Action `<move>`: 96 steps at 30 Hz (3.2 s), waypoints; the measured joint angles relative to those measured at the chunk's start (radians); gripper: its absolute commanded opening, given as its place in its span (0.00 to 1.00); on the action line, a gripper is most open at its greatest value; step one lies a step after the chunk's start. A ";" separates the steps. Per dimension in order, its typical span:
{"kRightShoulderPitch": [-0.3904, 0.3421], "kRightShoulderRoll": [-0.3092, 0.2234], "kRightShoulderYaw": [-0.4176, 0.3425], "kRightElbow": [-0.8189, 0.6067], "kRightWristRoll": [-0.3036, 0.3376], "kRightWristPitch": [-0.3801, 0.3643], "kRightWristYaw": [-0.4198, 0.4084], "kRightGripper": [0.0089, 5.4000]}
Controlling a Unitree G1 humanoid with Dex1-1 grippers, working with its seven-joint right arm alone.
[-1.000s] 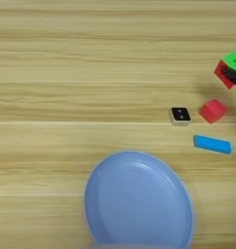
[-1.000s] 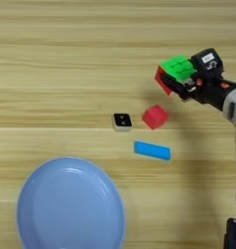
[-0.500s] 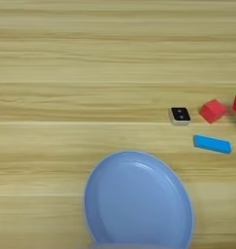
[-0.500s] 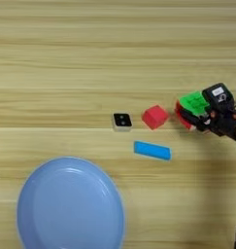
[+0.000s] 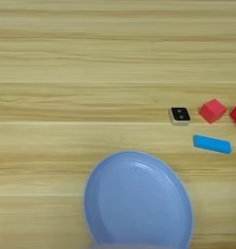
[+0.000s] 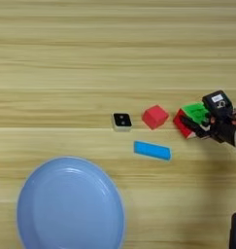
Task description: Move the objects on the table
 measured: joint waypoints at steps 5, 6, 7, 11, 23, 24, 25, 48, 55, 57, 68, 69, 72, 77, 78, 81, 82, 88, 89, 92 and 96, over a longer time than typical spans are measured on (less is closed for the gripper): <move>-0.020 0.000 -0.005 -0.001 0.002 -0.017 -0.005 0.89; -0.022 0.000 -0.008 -0.006 0.003 -0.017 -0.007 0.91; -0.022 0.000 -0.011 -0.013 0.003 -0.017 -0.010 0.92; -0.032 0.000 -0.033 -0.105 0.025 -0.015 -0.022 0.99; 0.052 0.090 -0.013 -0.537 0.081 0.147 -0.025 0.99; 0.062 0.099 -0.007 -0.563 0.083 0.165 -0.025 0.99; 0.077 0.112 0.005 -0.589 0.084 0.186 -0.023 0.99; 0.103 0.157 0.088 -0.417 0.032 0.208 -0.017 0.98; 0.104 0.156 0.105 -0.372 0.000 0.177 -0.012 0.82; 0.103 0.156 0.106 -0.353 -0.004 0.164 -0.013 0.77; 0.098 0.154 0.106 -0.290 -0.021 0.140 -0.017 0.50; 0.098 0.154 0.106 -0.285 -0.021 0.138 -0.016 0.49; 0.093 0.154 0.106 -0.284 -0.021 0.131 -0.016 0.45; 0.091 0.154 0.106 -0.283 -0.021 0.123 -0.016 0.44; 0.091 0.155 0.105 -0.290 -0.020 0.123 -0.017 0.44; 0.087 0.155 0.092 -0.358 -0.004 0.123 -0.018 0.44; 0.086 0.155 0.091 -0.370 -0.002 0.124 -0.018 0.44; 0.078 0.182 0.102 -0.575 0.009 0.164 -0.023 0.44; 0.078 0.196 0.118 -0.609 0.012 0.173 -0.022 0.44; 0.079 0.236 0.169 -0.724 0.017 0.215 -0.013 0.44; 0.080 0.271 0.238 -0.872 0.023 0.273 0.009 0.44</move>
